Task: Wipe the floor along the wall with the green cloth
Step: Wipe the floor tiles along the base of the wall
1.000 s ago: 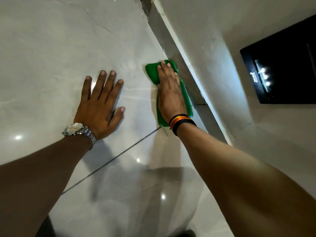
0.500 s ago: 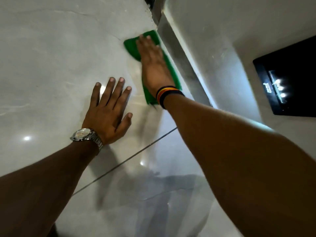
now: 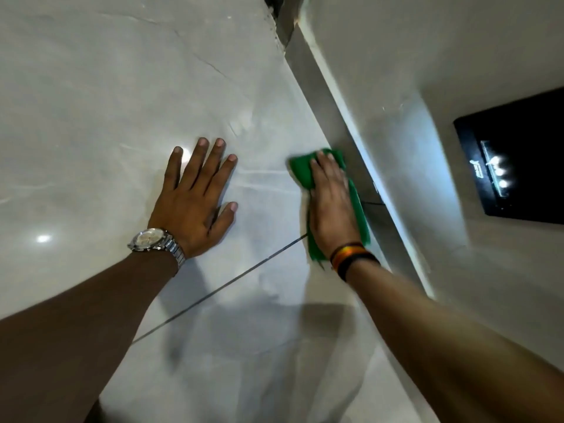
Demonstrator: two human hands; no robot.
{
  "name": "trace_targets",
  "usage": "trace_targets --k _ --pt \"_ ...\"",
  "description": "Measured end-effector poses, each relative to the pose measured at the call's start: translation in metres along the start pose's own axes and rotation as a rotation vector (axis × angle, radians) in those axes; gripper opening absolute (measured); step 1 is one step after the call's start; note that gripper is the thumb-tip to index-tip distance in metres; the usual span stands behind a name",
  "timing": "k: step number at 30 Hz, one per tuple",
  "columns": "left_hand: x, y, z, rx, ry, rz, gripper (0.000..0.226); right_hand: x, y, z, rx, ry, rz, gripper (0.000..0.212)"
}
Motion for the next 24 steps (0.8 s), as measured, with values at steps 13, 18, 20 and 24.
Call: trace_targets --k 13,18,20,24 --pt "0.002 -0.001 0.000 0.004 -0.004 0.018 0.078 0.016 0.063 0.149 -0.192 -0.119 0.005 0.071" --pt "0.001 0.000 0.000 0.013 -0.015 0.017 0.077 0.013 0.053 0.136 -0.053 -0.150 0.058 0.069" --pt "0.000 0.000 0.000 0.017 -0.018 0.007 0.078 0.008 0.042 0.104 -0.046 -0.129 0.043 0.073" --pt "-0.002 0.000 0.000 0.012 -0.032 -0.008 0.077 -0.007 -0.010 -0.014 -0.005 -0.016 0.019 0.070"
Point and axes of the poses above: each hand's wrist, its own z-axis towards the middle knuckle, its own x-axis out of the palm, y = z × x, the point moved 5 cm from there along z, towards the middle knuckle, and after that the axes turned 8 degrees about -x, right-handed, at the moved point
